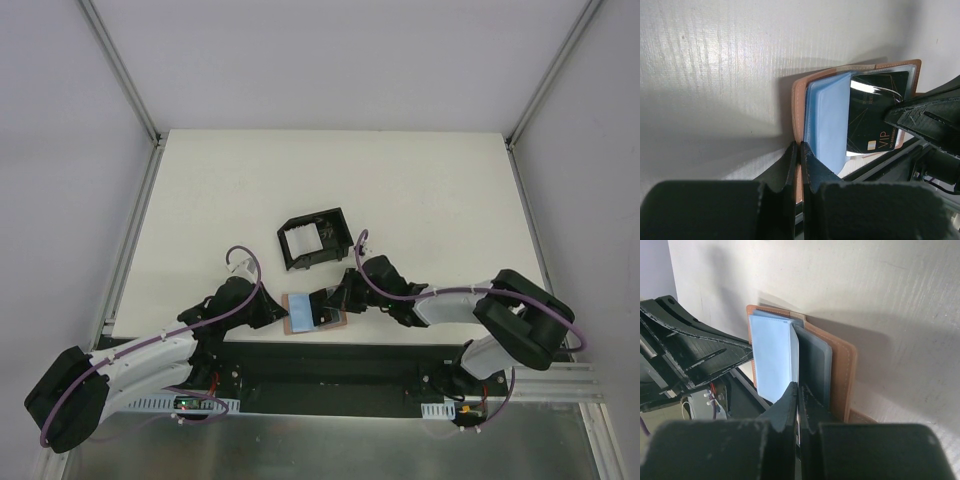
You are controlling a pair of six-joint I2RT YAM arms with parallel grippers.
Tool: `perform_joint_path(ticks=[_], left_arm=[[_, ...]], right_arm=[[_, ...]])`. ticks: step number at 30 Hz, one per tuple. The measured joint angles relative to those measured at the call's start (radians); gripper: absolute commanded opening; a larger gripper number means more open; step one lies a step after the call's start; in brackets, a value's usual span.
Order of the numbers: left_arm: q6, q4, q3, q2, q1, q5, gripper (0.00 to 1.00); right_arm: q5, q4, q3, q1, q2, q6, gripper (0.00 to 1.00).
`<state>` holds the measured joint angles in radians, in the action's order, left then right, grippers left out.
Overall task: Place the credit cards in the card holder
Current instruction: Insert the credit card into the card holder.
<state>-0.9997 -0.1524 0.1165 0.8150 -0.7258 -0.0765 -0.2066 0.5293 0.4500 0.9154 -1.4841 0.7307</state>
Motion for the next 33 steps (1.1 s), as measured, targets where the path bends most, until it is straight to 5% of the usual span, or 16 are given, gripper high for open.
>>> perform_joint_path(ticks=[33], left_arm=[[-0.007, -0.001, -0.002, 0.001, 0.000, 0.000, 0.00]], right_arm=[[-0.008, 0.072, -0.032, -0.013, -0.037, 0.010, 0.00]])
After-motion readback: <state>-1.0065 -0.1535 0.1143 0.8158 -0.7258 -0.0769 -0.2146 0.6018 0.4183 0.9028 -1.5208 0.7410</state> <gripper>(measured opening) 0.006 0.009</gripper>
